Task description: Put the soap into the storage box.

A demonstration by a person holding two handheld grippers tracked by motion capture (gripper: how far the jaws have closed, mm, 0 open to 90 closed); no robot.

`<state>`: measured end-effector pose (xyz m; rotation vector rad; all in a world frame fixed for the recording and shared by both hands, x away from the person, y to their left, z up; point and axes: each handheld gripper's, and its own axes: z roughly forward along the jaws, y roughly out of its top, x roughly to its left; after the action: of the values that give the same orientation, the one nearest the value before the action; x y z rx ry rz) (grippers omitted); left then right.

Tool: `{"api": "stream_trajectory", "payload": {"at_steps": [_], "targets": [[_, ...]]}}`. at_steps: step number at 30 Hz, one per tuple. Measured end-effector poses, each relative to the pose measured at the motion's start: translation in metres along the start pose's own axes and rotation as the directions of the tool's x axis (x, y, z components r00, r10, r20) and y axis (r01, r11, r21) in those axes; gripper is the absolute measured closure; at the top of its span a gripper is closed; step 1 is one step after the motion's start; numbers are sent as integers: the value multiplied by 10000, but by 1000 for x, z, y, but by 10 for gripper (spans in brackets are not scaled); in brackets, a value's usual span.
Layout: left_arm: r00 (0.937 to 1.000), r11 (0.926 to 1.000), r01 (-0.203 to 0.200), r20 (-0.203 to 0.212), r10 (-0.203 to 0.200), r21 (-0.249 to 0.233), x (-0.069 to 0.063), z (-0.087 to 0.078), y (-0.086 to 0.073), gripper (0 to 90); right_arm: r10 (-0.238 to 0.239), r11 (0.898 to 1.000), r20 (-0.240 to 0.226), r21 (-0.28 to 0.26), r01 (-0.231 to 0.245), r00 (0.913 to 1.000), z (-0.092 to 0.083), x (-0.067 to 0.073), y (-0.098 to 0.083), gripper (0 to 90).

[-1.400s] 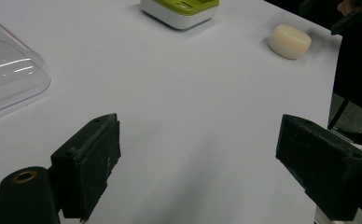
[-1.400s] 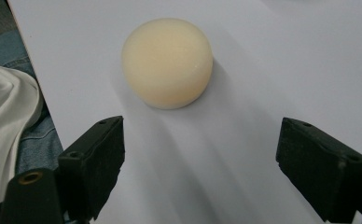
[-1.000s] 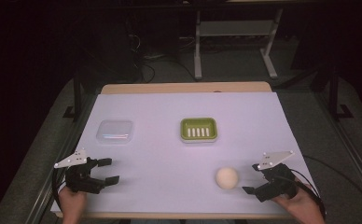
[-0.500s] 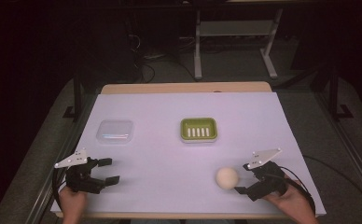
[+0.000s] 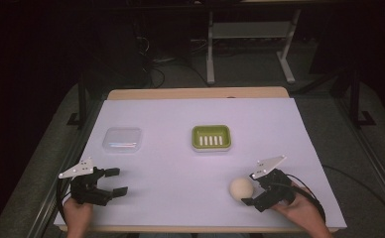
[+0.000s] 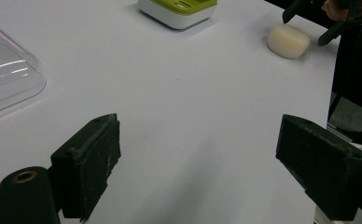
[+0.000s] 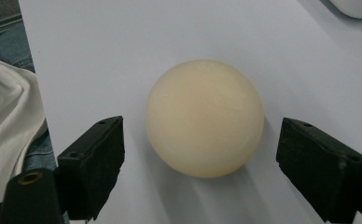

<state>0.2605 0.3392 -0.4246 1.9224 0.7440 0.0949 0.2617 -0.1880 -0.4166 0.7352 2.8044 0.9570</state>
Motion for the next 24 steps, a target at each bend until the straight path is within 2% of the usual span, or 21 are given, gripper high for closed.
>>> {"api": "stream_trajectory", "payload": {"at_steps": [3, 11, 24], "targets": [[10000, 10000, 44, -1, -44, -11, 0, 0, 0, 132, -1, 9997, 63, 244, 0, 10000, 5, 0, 3, 146], [10000, 10000, -3, 3, 3, 25, 0, 0, 0, 132, -251, 9993, -13, 286, 252, 9997, 12, 1, 9, 146], [10000, 10000, 3, -4, -3, 18, 0, 1, 0, 131, -496, 9960, -56, 742, 499, 9988, 27, -1, 14, 146]]}}
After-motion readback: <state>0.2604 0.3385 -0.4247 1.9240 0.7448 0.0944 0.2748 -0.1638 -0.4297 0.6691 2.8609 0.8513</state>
